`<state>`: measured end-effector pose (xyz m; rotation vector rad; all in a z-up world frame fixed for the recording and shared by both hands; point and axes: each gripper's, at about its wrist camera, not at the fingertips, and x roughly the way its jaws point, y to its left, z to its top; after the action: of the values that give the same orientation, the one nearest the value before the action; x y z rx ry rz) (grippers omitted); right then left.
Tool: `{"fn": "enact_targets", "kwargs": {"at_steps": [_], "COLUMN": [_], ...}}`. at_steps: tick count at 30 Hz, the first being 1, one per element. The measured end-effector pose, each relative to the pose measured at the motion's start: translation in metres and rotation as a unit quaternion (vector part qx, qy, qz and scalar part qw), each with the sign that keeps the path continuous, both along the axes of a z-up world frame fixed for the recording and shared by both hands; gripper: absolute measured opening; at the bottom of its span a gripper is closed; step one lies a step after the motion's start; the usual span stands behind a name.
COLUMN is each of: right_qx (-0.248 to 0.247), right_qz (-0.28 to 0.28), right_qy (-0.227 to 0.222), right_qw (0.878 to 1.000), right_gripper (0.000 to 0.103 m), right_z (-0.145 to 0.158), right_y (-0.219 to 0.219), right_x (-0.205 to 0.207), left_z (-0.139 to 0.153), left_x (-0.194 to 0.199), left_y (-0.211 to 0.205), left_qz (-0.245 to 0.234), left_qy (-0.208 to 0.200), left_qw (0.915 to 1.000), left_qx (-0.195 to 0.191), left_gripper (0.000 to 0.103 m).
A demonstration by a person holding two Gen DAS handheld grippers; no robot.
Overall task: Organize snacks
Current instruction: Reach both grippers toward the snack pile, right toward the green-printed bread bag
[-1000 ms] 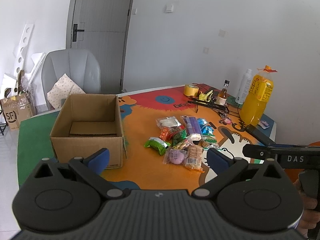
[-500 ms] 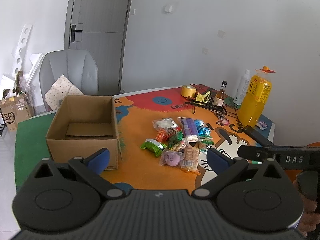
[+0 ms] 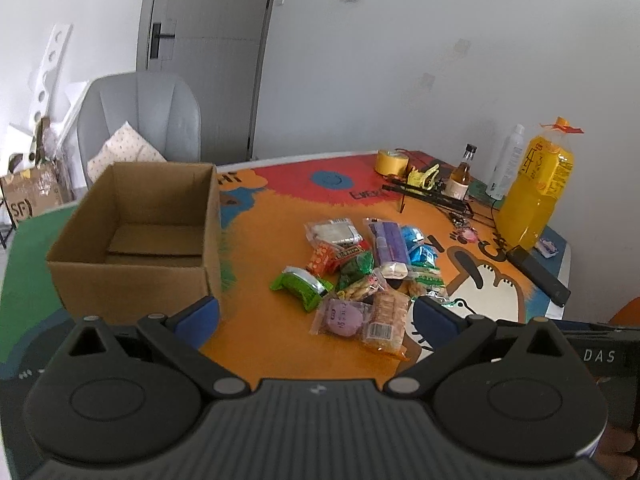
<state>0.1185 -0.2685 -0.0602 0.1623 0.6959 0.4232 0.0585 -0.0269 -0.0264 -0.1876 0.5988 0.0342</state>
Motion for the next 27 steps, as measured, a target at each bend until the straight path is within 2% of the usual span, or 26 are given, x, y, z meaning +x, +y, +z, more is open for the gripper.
{"fn": "enact_targets", "kwargs": {"at_steps": [15,27], "right_qx": [0.013,0.028], "right_qz": [0.027,0.068], "right_qy": [0.008,0.025], "right_qw": [1.000,0.997], "right_gripper": [0.101,0.091], "right_z": [-0.028,-0.055], "right_y": [-0.022,-0.025], "right_x": [0.051,0.097], "left_z": [-0.033,-0.060], "left_x": [0.042,0.069], "left_y": [-0.024,-0.029], "left_qz": [0.043,0.102], "left_qy": [0.004,0.005], "left_qw": [0.9989,0.9947], "left_qx": [-0.015,-0.012], "left_gripper": [0.100,0.095]}}
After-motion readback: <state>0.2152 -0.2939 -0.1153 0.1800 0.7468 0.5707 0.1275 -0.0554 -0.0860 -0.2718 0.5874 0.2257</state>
